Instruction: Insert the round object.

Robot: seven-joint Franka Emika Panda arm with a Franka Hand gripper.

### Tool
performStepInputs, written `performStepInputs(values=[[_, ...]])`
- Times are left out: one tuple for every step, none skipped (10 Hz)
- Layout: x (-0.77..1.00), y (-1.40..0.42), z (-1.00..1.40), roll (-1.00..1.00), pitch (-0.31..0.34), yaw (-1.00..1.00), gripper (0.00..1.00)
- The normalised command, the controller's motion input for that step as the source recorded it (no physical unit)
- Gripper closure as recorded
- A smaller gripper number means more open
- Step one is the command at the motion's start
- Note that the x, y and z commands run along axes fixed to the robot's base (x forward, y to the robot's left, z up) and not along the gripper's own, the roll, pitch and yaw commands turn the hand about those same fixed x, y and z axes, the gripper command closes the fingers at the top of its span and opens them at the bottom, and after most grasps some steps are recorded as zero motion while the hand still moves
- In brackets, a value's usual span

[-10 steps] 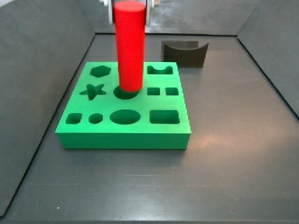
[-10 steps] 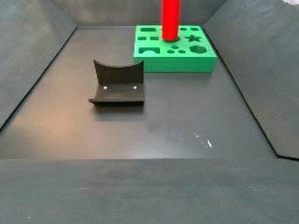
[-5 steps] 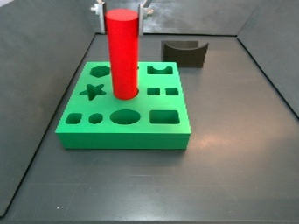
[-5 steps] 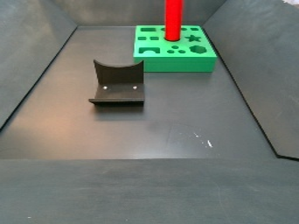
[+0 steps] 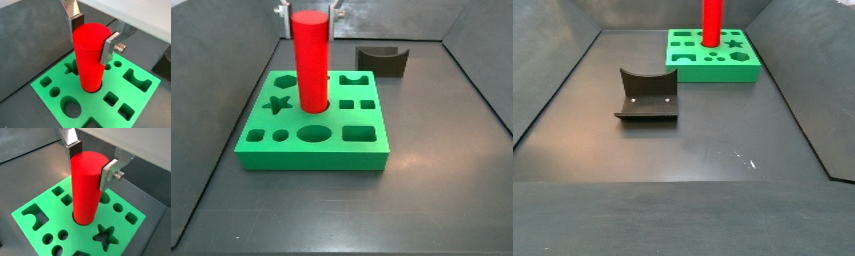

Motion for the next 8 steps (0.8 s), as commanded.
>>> performStepInputs(values=[[0.19,0.03,-0.45,0.15,0.0,0.11,1.0],[0.01,0.01,-0.36,0.08,0.0,0.0,1.0],[0.0,0.02,-0.27,0.0,0.0,0.0,1.0],[0.0,0.04,-0.26,0.0,0.0,0.0,1.0],[0.0,0.04,-0.27,0.0,0.0,0.0,1.0],[0.0,0.05,-0.29,0.0,0.0,0.0,1.0],[-0.03,0.08,-0.29,0.0,-0.001,-0.03,1.0],[-0.05,0.09,-0.31,0.0,-0.014,-0.04,1.0]])
